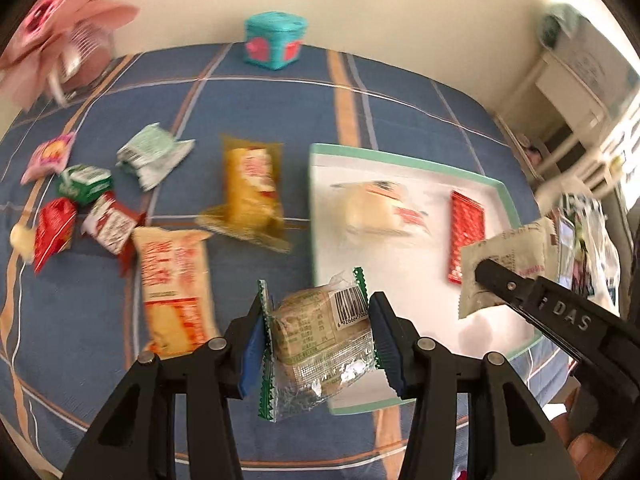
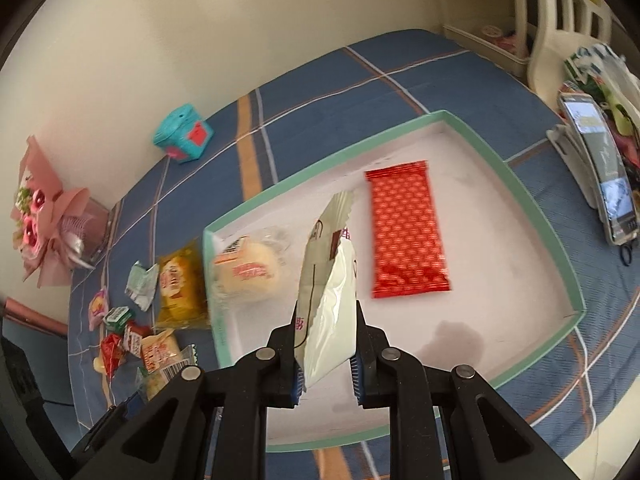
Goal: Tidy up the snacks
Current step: 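Carry the biscuit packet with left tool into the tray while right tool releases the white packet there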
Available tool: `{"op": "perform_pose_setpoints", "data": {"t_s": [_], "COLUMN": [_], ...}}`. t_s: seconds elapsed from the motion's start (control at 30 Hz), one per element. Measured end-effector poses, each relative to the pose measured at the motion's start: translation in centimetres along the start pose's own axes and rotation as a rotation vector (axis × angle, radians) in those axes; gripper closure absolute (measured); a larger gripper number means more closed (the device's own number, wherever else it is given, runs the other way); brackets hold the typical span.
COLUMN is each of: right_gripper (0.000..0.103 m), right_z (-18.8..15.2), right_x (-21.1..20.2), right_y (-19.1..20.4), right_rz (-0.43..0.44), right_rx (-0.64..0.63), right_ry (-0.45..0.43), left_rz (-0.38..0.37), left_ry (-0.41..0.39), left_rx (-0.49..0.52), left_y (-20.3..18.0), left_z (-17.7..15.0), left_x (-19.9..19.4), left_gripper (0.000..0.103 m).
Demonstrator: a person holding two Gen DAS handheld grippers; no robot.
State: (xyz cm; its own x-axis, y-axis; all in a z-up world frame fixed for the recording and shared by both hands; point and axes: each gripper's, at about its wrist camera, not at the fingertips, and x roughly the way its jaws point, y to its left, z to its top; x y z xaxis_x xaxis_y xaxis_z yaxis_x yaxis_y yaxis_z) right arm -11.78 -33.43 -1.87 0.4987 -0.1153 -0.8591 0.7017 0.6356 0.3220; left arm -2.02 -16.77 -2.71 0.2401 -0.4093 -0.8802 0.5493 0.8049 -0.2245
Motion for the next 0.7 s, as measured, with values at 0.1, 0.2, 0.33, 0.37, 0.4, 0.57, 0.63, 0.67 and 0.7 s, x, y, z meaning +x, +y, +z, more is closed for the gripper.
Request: {"op": "perform_pose_setpoints", "data": {"t_s": [0.1,0.2,0.33,0.37,0.4,0.57,0.63,0.67,0.7], "right_gripper": [0.083,0.083,0.081,0.081,0.081,0.08,0.078,0.077,0.075], "right_z": [0.1,0.1,0.0,0.0,-0.1,-0.1,-0.2,-0.2,-0.2], "right_x": [0.1,0.4,1.0,1.1,1.2,1.3,1.4,1.4,1.5], "right_y": [-1.1,-1.7,-2.2,-2.2,-2.2,-2.2,-2.2,-2.3,-2.3], "right_rz": [-0.006,-0.018,-0.031,-0.035,-0.041,-0.063,-0.083,-0.092,-0.1], "right_rx": [0.025,0.038,0.052,0.052,0.05,0.043,0.039,0.038,0.039], "right_ry": [0.003,0.021,0.044,0.051,0.053,0.054,0.057,0.06,0.062], "left_rz": [-0.015,-0.017,-0.026,-0.029,-0.03,-0.04,-0.038,-0.037,-0.036], "left_ry": [-0.006,0.002,0.021,0.025,0.031,0.035,0.033,0.034,0.036], "left_rx": [0.044,0.076,0.115,0.124,0.135,0.14,0.137,0.135,0.128], "left_y": [-1.7,-2.6,-3.7,-4.0,-4.2,-4.4,-4.2,-4.1,-4.0], "left_z": [-0.1,0.0,-0.3,-0.4,-0.4,-0.6,-0.7,-0.7,-0.6], "left_x": [0.2,1.0,1.9,2.1,2.3,2.4,2.3,2.3,2.3], "left_gripper": [0.052,0.051,0.051,0.051,0.051,0.042,0.041,0.04,0.04]}}
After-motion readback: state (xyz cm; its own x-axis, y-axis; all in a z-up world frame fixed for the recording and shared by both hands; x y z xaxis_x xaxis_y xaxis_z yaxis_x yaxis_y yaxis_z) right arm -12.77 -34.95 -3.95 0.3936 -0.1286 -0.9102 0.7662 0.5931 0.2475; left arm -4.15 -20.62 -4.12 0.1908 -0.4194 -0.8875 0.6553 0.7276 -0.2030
